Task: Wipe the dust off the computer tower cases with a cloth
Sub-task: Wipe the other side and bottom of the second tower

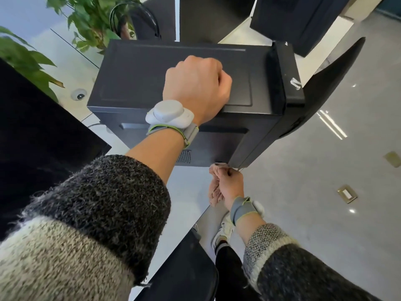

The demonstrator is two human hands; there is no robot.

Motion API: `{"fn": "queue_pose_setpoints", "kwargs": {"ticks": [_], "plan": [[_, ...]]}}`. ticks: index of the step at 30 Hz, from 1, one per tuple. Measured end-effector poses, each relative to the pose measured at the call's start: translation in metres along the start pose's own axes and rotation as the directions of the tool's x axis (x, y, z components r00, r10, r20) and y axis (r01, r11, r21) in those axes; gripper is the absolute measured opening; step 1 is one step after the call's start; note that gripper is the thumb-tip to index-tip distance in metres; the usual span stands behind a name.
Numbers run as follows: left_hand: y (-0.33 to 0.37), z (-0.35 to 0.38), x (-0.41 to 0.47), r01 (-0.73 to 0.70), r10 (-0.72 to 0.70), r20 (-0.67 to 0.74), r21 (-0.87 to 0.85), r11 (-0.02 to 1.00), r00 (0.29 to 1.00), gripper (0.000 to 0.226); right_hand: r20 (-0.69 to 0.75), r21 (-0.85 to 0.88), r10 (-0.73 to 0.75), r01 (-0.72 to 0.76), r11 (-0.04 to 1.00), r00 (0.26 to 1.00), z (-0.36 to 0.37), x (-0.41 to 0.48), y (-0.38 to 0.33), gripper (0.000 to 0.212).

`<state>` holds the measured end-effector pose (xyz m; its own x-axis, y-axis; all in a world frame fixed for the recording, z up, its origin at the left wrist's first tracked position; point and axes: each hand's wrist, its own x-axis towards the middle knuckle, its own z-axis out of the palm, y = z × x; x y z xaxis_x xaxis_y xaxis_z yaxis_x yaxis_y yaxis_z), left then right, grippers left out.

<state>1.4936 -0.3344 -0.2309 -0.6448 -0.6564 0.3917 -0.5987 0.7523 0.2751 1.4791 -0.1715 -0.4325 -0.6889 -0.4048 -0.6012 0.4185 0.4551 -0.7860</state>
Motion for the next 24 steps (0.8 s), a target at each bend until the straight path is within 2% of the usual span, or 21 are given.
{"fn": "queue_pose_setpoints", "kwargs": {"ticks": [2, 5, 8, 11, 15, 16, 18, 20, 22, 24], "plan": [[0.000, -0.001, 0.001, 0.006, -0.006, 0.009, 0.001, 1.000, 1.000, 0.035, -0.045, -0.005, -0.040, 0.039, 0.999, 0.998, 0.005, 0.000, -0.005, 0.030], [0.000, 0.000, 0.001, 0.006, -0.006, 0.005, -0.002, 1.000, 1.000, 0.034, -0.037, 0.130, -0.238, 0.241, 0.962, 0.970, 0.007, -0.017, -0.016, 0.025], [0.000, 0.000, 0.000, -0.003, 0.003, 0.002, -0.011, 1.000, 1.000, 0.036, -0.073, 0.140, -0.349, 0.356, 0.924, 0.934, 0.007, -0.021, -0.019, 0.026], [0.002, -0.002, 0.000, 0.004, -0.004, 0.004, -0.001, 1.000, 1.000, 0.039, -0.044, 0.086, -0.305, 0.307, 0.948, 0.951, 0.011, -0.009, -0.004, 0.021], [0.001, 0.001, -0.002, -0.003, 0.003, 0.001, -0.013, 1.000, 1.000, 0.039, -0.020, -0.025, -0.075, 0.075, 0.997, 0.997, 0.013, 0.014, 0.017, 0.037], [0.001, 0.000, -0.002, -0.003, 0.003, 0.003, -0.012, 1.000, 1.000, 0.039, -0.034, -0.019, -0.088, 0.088, 0.996, 0.995, 0.011, 0.015, 0.016, 0.037], [-0.001, 0.001, -0.001, -0.003, 0.003, 0.006, -0.015, 1.000, 1.000, 0.039, -0.055, -0.008, -0.206, 0.206, 0.979, 0.977, 0.012, 0.009, 0.010, 0.028], [-0.002, 0.002, -0.001, -0.006, 0.006, -0.003, -0.016, 1.000, 1.000, 0.039, -0.052, -0.075, -0.299, 0.295, 0.953, 0.953, 0.012, 0.005, 0.009, 0.020], [-0.002, 0.001, -0.001, -0.016, 0.016, 0.001, -0.015, 1.000, 1.000, 0.038, -0.038, -0.104, -0.271, 0.266, 0.958, 0.962, 0.015, 0.004, 0.013, 0.017], [-0.001, 0.000, -0.001, -0.010, 0.010, 0.003, -0.026, 1.000, 1.000, 0.038, -0.020, -0.153, -0.174, 0.169, 0.974, 0.985, 0.018, 0.009, 0.016, 0.020]]}}
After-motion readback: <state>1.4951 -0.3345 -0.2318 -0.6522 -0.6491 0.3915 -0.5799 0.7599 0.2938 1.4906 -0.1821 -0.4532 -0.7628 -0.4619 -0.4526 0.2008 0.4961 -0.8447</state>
